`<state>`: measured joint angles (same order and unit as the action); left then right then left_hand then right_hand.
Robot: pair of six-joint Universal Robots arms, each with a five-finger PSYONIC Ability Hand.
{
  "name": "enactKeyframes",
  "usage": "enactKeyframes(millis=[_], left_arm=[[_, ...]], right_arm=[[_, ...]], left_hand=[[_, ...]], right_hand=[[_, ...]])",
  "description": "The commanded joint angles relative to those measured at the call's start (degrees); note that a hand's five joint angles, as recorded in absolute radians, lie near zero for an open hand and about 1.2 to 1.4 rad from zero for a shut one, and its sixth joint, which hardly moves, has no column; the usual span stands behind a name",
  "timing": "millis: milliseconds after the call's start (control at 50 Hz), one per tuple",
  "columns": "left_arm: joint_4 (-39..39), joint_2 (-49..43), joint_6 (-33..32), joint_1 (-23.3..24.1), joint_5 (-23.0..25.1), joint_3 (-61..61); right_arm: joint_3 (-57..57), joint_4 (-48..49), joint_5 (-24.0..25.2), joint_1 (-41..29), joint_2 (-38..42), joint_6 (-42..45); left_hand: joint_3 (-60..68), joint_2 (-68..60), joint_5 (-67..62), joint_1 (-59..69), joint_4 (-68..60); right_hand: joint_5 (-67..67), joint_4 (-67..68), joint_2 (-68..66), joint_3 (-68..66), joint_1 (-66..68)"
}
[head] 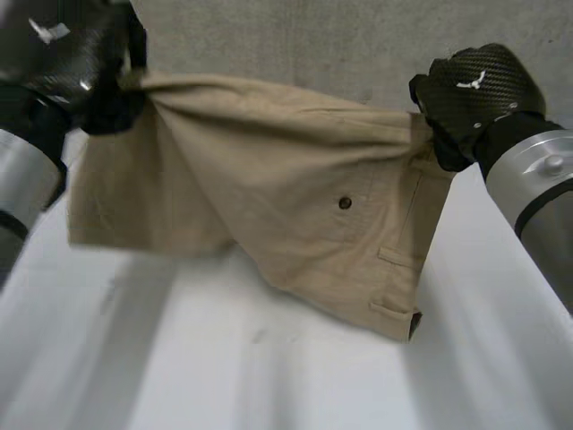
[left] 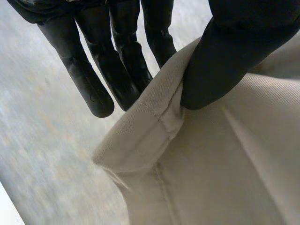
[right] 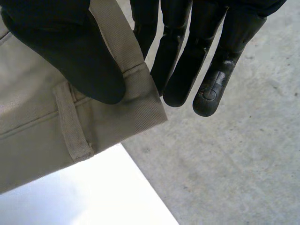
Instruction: Fold the shorts.
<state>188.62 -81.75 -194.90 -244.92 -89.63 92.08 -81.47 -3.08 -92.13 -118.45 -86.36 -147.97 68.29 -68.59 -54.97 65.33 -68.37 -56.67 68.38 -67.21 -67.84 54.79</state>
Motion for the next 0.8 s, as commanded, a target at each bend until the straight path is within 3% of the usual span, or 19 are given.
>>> enactKeyframes(millis=[20,120,200,280,300,380,480,680,800], left_arm=[[-0.80,-16.85,-6.79,-0.21,-0.64,-4.09],[2.18,-28.45,-13.12,-0.38,-2.65,-13.66],[7.80,-35.13,-17.43,-0.64,-5.73,-26.66],[18.95,-38.83,-19.02,-0.47,-6.00,-39.67],[25.07,-38.75,-18.67,-0.90,-6.61,-43.26],[37.39,-36.56,-18.49,0.05,-7.49,-47.25],[38.75,-33.48,-18.41,1.20,-7.93,-43.22],[40.24,-27.32,-16.04,0.67,-7.58,-16.09],[40.33,-30.74,-15.42,0.41,-7.58,-6.04]], right_arm=[[5.00,0.09,0.11,-0.11,9.53,1.37],[11.85,1.32,-0.16,-0.02,17.08,2.07],[19.32,8.42,-0.42,-0.11,22.27,2.60],[25.04,23.08,-0.42,-0.11,24.22,4.26],[26.27,30.34,-0.60,-0.11,24.04,5.22],[26.81,46.09,-0.69,-0.64,21.25,6.46],[25.32,49.14,-0.60,-0.90,19.03,6.29],[12.68,33.59,0.28,-0.90,19.56,5.50],[7.91,32.44,1.95,-0.64,24.47,2.86]], left_hand=[[11.71,-11.41,-15.03,14.67,-11.63],[11.71,-11.41,-15.03,14.67,-11.63],[11.71,-11.41,-15.03,14.67,-11.63],[11.71,-11.41,-15.03,14.67,-11.63],[11.71,-11.41,-15.03,14.67,-11.63],[11.71,-11.41,-15.03,14.67,-11.63],[11.71,-11.41,-15.03,14.67,-11.63],[11.71,-11.41,-15.03,14.67,-11.63],[11.71,-11.41,-15.03,14.67,-11.63]], right_hand=[[-13.33,11.62,-12.79,-12.16,25.21],[-13.33,11.62,-12.79,-12.16,25.21],[-13.33,11.62,-12.79,-12.16,25.21],[-13.33,11.62,-12.79,-12.16,25.21],[-13.33,11.62,-12.79,-12.16,25.21],[-13.33,11.62,-12.79,-12.16,25.21],[-13.33,11.62,-12.79,-12.16,25.21],[-13.33,11.62,-12.79,-12.16,25.21],[-13.33,11.62,-12.79,-12.16,25.21]])
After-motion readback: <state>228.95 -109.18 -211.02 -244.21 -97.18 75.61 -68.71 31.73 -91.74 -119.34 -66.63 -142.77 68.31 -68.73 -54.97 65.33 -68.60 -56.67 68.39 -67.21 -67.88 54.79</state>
